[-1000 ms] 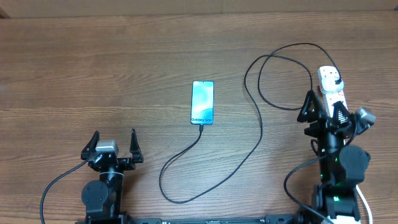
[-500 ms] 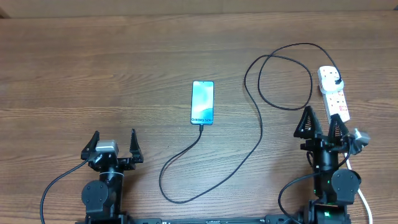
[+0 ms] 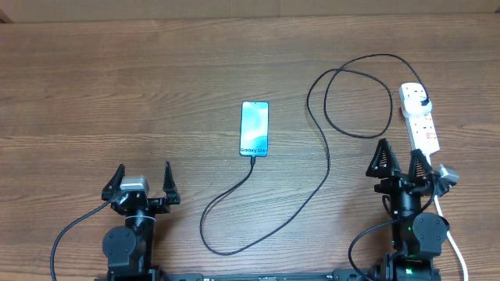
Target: Plug charger to phone and switch on socket
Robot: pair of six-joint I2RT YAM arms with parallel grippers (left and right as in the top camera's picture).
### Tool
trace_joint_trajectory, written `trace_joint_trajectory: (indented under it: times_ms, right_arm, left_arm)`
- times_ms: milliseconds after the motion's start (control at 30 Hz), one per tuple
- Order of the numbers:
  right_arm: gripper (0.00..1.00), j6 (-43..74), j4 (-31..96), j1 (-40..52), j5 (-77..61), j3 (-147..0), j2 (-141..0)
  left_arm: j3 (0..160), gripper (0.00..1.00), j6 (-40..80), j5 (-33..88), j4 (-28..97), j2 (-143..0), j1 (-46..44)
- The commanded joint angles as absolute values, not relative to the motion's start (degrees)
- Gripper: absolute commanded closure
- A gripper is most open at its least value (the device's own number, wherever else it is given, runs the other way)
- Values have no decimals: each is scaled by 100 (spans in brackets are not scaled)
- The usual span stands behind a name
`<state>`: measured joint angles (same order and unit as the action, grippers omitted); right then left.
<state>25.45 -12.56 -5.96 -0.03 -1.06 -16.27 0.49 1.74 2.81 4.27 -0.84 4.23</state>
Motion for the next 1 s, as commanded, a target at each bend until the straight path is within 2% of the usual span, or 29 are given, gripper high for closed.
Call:
trace_joint_trajectory:
  times_ms: [0,200,533,833,967]
  right_arm:
    - [0,2547,-1160,-563,-10,-45,-1568]
    - [0,2528,-797,-563,-12,-43,-1361]
    - [0,2093,447,-563,-10,-43,-200]
    - [0,2064,484,-563,-32,-43,-69]
    - [0,1553,464,-563,-270,-43,-69]
  left_arm:
    - [27,0,276,301,432,-21,458]
    - [27,0,276,301,434,-21,458]
    - [27,0,276,301,432,-21,458]
    - [27,0,276,301,432,-21,458]
    - [27,0,276,301,432,-21,458]
